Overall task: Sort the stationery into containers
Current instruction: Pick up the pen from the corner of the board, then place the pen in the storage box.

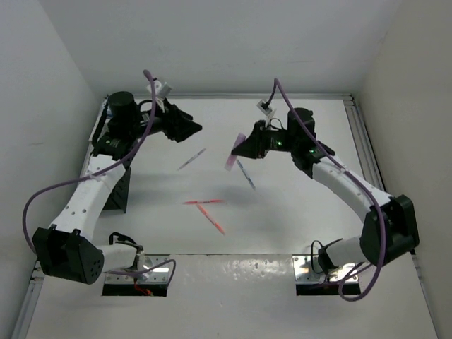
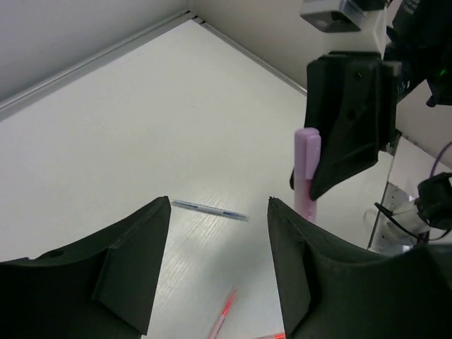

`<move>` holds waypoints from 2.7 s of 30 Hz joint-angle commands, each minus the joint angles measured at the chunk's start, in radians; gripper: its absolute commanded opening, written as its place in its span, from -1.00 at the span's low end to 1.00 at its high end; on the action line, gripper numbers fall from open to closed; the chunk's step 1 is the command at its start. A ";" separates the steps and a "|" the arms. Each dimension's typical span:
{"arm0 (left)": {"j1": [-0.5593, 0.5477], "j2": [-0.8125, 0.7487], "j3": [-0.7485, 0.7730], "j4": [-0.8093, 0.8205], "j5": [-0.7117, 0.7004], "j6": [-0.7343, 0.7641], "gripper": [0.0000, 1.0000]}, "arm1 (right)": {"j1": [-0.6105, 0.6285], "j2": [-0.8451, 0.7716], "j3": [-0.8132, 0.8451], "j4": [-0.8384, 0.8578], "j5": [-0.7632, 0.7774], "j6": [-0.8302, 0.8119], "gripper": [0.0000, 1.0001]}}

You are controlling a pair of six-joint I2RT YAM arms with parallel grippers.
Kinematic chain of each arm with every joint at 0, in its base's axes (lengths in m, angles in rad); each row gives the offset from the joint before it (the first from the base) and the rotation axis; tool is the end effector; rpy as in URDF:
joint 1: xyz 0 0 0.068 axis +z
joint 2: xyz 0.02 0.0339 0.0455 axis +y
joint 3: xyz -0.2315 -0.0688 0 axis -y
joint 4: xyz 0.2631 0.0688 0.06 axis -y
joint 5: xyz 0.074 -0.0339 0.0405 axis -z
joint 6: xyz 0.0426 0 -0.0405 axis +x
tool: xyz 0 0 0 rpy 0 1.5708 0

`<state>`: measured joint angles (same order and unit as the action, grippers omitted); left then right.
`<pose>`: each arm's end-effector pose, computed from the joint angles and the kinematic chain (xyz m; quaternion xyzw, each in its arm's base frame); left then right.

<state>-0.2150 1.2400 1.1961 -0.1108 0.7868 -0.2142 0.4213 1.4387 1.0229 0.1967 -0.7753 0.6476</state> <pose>0.2995 -0.0963 0.3648 0.2496 0.7015 -0.4124 0.5249 0.3130 0.1729 0.2689 -0.1534 0.7444 0.5488 0.3482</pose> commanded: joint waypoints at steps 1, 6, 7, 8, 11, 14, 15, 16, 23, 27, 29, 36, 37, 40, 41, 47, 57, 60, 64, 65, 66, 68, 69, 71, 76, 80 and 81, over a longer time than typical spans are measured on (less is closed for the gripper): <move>0.052 -0.030 0.037 0.068 0.253 -0.057 0.25 | 0.017 -0.127 -0.033 -0.112 -0.165 -0.339 -1.00; -0.040 -0.016 0.002 0.151 0.376 -0.120 -0.06 | 0.086 -0.170 -0.015 -0.305 -0.217 -0.592 -1.00; -0.075 -0.004 -0.001 0.149 0.390 -0.116 -0.10 | 0.100 -0.169 -0.001 -0.321 -0.225 -0.608 -1.00; -0.087 0.001 -0.004 0.146 0.422 -0.111 -0.13 | 0.103 -0.167 0.006 -0.333 -0.242 -0.633 -1.00; -0.130 0.000 -0.030 0.132 0.453 -0.080 -0.19 | 0.109 -0.149 0.038 -0.364 -0.260 -0.681 -1.00; -0.158 -0.005 -0.033 0.074 0.473 -0.036 -0.18 | 0.125 -0.135 0.069 -0.407 -0.248 -0.710 -1.00; -0.162 -0.005 -0.032 0.062 0.470 -0.036 -0.15 | 0.126 -0.133 0.071 -0.404 -0.245 -0.710 -1.00; -0.165 -0.005 -0.032 0.050 0.471 -0.015 -0.12 | 0.126 -0.132 0.071 -0.404 -0.240 -0.710 -1.00; -0.199 -0.004 -0.055 0.023 0.471 0.010 0.09 | 0.143 -0.118 0.086 -0.411 -0.222 -0.715 -1.00; -0.228 0.012 -0.056 0.031 0.482 0.007 0.09 | 0.151 -0.106 0.098 -0.416 -0.219 -0.715 -1.00; -0.236 0.016 -0.056 0.030 0.476 0.007 0.09 | 0.154 -0.103 0.103 -0.410 -0.217 -0.710 -1.00; -0.259 0.042 -0.053 0.025 0.445 0.027 0.05 | 0.172 -0.089 0.124 -0.382 -0.219 -0.672 -1.00; -0.261 0.045 -0.055 0.025 0.440 0.027 0.05 | 0.174 -0.084 0.124 -0.381 -0.217 -0.668 -1.00; -0.264 0.049 -0.056 0.017 0.425 0.041 0.05 | 0.181 -0.081 0.131 -0.388 -0.219 -0.675 -1.00; -0.264 0.050 -0.055 0.017 0.424 0.041 0.05 | 0.183 -0.078 0.132 -0.390 -0.217 -0.677 -1.00; -0.251 0.047 -0.044 -0.039 0.347 0.096 0.16 | 0.183 -0.078 0.134 -0.390 -0.217 -0.678 -1.00; -0.233 0.050 -0.064 0.002 0.387 0.073 -0.41 | 0.185 -0.089 0.117 -0.402 -0.211 -0.686 -1.00; -0.234 0.049 -0.064 0.008 0.416 0.065 -0.69 | 0.185 -0.084 0.120 -0.401 -0.206 -0.684 -1.00; -0.224 0.044 -0.066 0.028 0.428 0.033 -1.00 | 0.185 -0.078 0.124 -0.388 -0.185 -0.655 -0.76; -0.206 0.041 -0.067 0.037 0.422 0.018 -1.00 | 0.185 -0.075 0.126 -0.390 -0.177 -0.655 -0.45; -0.192 0.035 -0.067 0.042 0.422 -0.006 -1.00 | 0.183 -0.077 0.129 -0.391 -0.156 -0.617 0.02; -0.117 0.029 -0.063 0.040 0.382 -0.022 -1.00 | 0.168 -0.087 0.132 -0.401 -0.137 -0.606 0.21; -0.083 0.023 -0.061 0.039 0.367 -0.040 -1.00 | 0.157 -0.089 0.131 -0.402 -0.136 -0.599 0.26; 0.018 0.012 -0.058 0.030 0.295 -0.063 -1.00 | 0.113 -0.100 0.123 -0.396 -0.133 -0.574 0.32; 0.302 -0.042 -0.027 -0.056 0.073 -0.016 -1.00 | 0.008 -0.130 0.069 -0.361 -0.122 -0.496 0.34; 0.485 -0.060 0.029 -0.150 -0.070 0.123 -1.00 | -0.061 -0.175 -0.030 -0.356 -0.084 -0.477 0.32; 0.521 -0.057 0.048 -0.191 -0.092 0.153 -1.00 | -0.068 -0.194 -0.046 -0.358 -0.078 -0.480 0.32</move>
<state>0.2314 1.2270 1.1687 -0.2279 0.8215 -0.1730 0.3542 1.2816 0.9901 -0.1967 -0.8665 0.1455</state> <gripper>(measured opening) 0.292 0.664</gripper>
